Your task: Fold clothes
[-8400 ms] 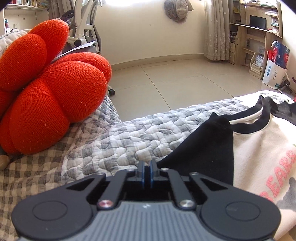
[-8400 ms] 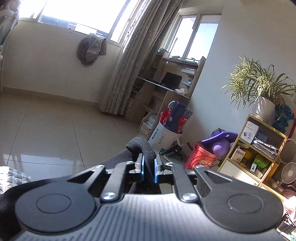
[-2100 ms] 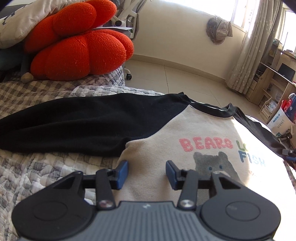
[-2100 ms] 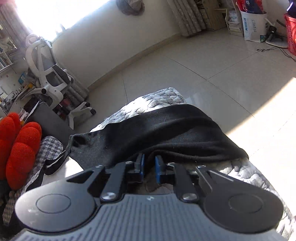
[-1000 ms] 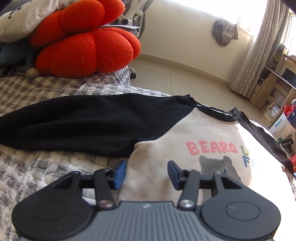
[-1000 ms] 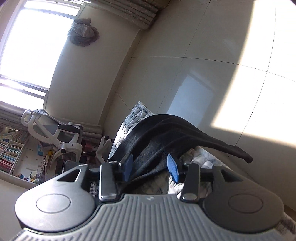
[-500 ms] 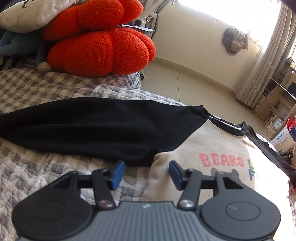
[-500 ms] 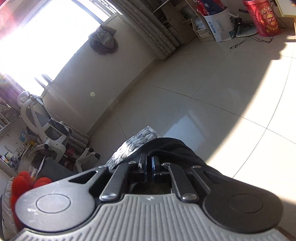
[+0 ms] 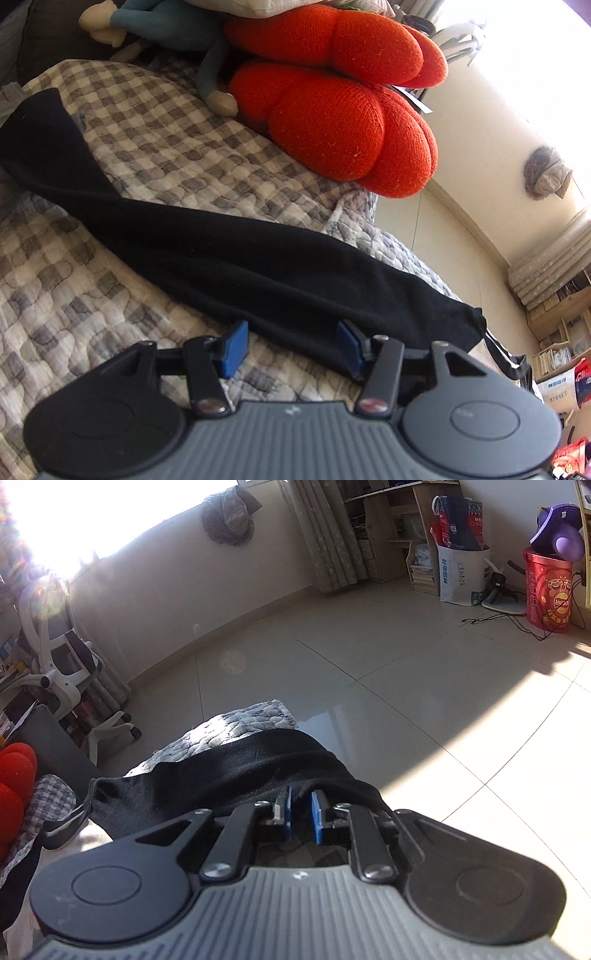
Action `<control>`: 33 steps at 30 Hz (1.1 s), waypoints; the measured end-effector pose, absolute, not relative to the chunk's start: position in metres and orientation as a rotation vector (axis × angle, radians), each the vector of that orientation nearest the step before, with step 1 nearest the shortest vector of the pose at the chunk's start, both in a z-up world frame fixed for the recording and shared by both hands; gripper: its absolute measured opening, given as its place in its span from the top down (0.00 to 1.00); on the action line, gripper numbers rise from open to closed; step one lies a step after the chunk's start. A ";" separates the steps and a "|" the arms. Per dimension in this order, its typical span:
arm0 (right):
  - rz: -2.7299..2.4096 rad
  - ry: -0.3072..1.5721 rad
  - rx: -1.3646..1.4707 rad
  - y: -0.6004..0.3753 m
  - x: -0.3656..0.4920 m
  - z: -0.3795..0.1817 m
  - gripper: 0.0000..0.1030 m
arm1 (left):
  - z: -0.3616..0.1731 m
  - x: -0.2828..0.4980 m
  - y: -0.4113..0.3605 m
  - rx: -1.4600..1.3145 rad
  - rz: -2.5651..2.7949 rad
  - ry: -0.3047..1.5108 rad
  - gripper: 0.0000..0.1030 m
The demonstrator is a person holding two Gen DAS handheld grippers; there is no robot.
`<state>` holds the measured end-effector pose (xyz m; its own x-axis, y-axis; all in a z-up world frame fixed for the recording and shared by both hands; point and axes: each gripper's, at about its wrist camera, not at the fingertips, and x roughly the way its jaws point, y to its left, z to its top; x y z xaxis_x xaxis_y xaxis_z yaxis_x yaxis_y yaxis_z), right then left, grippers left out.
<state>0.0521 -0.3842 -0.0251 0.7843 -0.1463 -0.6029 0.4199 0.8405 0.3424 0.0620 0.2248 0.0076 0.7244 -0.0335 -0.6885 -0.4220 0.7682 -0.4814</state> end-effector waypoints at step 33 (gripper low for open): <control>0.569 0.507 -0.115 -0.051 0.052 0.045 0.55 | 0.018 -0.023 0.362 -1.067 0.707 0.458 0.45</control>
<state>0.0520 -0.0514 0.0453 0.7236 0.4864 -0.4897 -0.5421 0.8397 0.0330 -0.0230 0.3624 0.0184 0.6968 0.2997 -0.6517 -0.7173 0.2994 -0.6292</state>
